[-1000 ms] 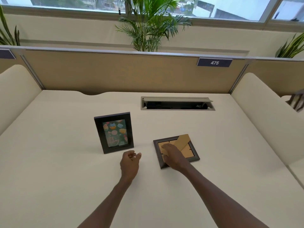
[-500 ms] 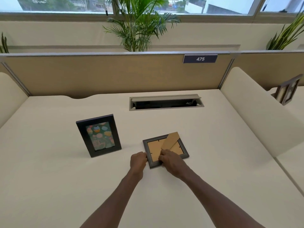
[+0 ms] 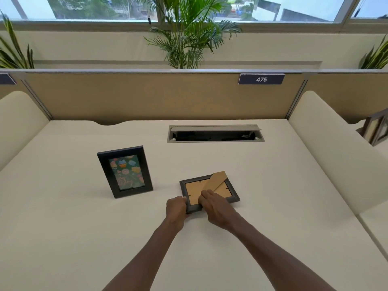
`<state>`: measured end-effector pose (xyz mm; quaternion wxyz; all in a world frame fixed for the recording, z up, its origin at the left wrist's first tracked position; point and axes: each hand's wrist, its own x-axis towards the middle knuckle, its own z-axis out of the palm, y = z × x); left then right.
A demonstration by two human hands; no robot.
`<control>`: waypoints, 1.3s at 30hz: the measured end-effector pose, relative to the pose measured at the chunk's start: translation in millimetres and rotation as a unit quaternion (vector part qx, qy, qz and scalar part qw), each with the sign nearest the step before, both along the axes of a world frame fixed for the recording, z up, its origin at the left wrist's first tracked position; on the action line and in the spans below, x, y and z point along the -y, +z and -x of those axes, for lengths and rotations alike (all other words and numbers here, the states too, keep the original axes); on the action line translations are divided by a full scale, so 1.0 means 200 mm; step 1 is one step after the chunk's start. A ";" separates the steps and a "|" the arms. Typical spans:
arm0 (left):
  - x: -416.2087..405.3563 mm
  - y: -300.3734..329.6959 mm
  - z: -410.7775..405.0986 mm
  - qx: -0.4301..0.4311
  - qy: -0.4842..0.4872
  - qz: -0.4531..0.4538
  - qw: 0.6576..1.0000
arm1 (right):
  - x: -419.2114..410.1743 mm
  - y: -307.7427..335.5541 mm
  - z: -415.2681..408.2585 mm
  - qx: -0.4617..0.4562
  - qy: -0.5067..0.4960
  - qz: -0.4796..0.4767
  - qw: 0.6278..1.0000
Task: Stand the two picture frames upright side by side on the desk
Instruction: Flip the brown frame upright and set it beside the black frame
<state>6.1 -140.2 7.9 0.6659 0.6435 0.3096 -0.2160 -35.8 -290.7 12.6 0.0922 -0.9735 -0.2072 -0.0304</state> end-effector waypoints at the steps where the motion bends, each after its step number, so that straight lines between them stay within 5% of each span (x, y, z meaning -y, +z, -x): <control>1: 0.00 0.01 0.00 0.004 0.001 0.006 1.000 | 0.01 0.01 0.00 0.004 0.002 -0.008 1.000; 18: 0.15 0.23 -0.02 0.120 0.011 0.161 0.980 | 0.25 0.12 -0.02 0.141 -0.143 -0.116 0.973; 20: 0.16 0.24 -0.03 0.143 -0.005 0.141 0.980 | 0.26 0.16 -0.05 0.149 -0.156 -0.162 0.963; 26: 0.15 0.26 -0.11 0.195 -0.089 -0.107 0.971 | 0.29 0.27 -0.12 0.091 -0.171 -0.314 0.930; 34: 0.07 0.30 -0.12 0.203 -0.176 -0.047 0.962 | 0.32 0.32 -0.20 -0.040 -0.189 -0.470 0.861; 39: 0.06 0.34 -0.11 0.226 -0.190 -0.123 0.947 | 0.33 0.32 -0.21 -0.114 -0.224 -0.525 0.813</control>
